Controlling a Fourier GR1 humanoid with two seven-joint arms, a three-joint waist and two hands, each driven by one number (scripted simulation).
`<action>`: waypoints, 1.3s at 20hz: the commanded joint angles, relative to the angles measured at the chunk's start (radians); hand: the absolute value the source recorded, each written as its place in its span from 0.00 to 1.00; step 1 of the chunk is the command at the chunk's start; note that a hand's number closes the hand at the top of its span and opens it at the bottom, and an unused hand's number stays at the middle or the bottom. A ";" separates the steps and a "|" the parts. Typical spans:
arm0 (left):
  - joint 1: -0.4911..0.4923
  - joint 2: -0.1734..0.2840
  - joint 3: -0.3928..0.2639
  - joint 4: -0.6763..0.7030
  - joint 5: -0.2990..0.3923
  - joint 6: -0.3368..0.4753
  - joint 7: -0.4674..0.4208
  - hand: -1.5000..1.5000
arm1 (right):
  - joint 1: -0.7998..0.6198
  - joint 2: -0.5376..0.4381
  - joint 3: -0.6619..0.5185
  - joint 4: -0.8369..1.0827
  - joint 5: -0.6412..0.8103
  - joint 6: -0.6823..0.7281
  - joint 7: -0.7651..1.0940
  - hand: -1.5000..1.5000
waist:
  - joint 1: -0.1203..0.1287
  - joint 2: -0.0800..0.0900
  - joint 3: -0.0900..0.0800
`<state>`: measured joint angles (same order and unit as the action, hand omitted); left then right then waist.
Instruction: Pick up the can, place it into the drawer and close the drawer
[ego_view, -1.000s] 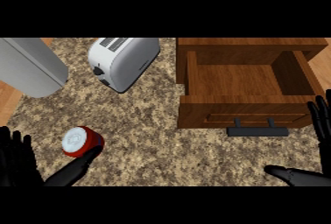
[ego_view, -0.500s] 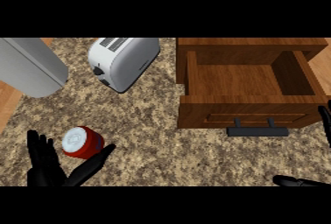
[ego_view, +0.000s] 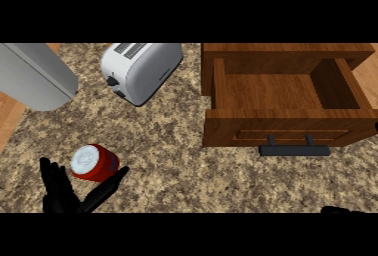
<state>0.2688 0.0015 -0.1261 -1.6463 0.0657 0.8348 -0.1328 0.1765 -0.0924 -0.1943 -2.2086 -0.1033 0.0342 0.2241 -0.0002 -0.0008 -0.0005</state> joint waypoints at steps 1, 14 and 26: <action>0.008 -0.001 0.031 0.083 0.127 -0.026 -0.135 0.00 | -0.035 -0.055 -0.085 -0.010 -0.087 0.037 0.056 0.00 | 0.001 0.000 0.000; -0.162 -0.002 0.157 0.494 0.341 -0.139 -0.405 0.00 | 0.096 0.029 -0.067 -0.059 -0.034 0.084 -0.034 0.00 | -0.006 0.000 0.000; -0.299 0.050 0.307 0.729 0.367 -0.298 -0.500 0.00 | -0.051 0.014 -0.084 -0.006 -0.023 0.058 0.058 0.00 | -0.002 0.001 0.000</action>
<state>0.0213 0.0324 0.1466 -0.9911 0.4296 0.5726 -0.6018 0.1600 -0.0870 -0.2872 -2.2325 -0.1406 0.1061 0.2648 -0.0027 -0.0003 -0.0002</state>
